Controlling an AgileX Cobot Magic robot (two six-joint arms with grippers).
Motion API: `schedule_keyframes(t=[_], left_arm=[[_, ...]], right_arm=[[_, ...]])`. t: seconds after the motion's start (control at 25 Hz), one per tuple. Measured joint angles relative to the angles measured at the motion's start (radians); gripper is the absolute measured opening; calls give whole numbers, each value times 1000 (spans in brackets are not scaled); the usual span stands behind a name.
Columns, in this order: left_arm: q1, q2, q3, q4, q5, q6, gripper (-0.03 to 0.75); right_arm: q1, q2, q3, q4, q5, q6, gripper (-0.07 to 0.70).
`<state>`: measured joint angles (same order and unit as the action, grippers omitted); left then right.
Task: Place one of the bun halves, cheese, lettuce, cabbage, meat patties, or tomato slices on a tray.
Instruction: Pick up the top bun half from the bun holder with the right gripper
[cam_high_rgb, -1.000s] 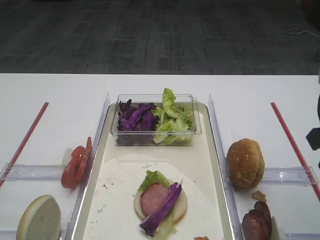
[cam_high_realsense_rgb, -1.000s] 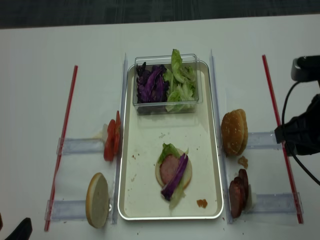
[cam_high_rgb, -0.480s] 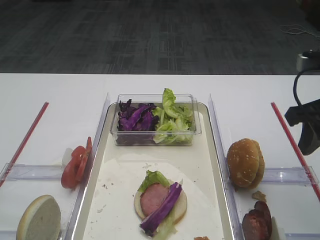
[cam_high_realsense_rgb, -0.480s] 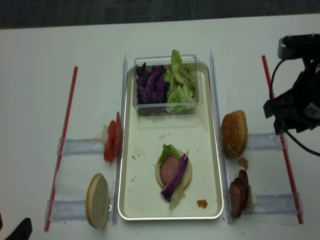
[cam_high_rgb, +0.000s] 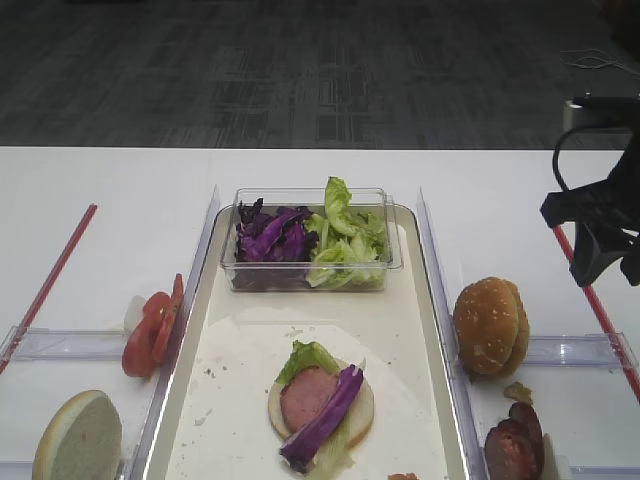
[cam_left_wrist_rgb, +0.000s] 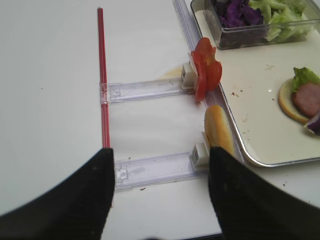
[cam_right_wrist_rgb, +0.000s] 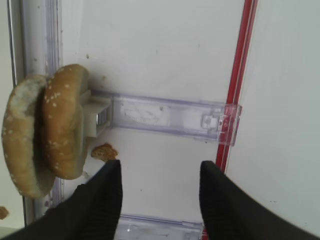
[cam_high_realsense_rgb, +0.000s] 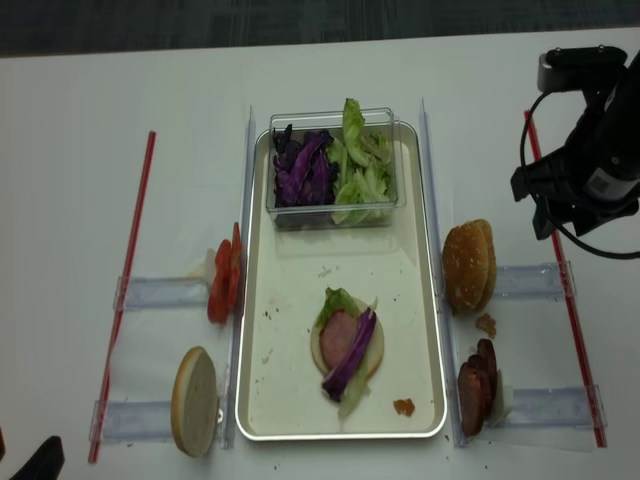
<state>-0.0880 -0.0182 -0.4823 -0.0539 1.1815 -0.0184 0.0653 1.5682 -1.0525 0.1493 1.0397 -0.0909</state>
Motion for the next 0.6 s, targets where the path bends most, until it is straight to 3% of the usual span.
schedule_keyframes(t=[0.48, 0.6], left_arm=[[0, 0, 0, 2, 0, 0, 396], [0, 0, 0, 2, 0, 0, 396]], right_arm=[[0, 95, -89, 4, 7, -4, 380], [0, 102, -89, 52, 11, -38, 380]])
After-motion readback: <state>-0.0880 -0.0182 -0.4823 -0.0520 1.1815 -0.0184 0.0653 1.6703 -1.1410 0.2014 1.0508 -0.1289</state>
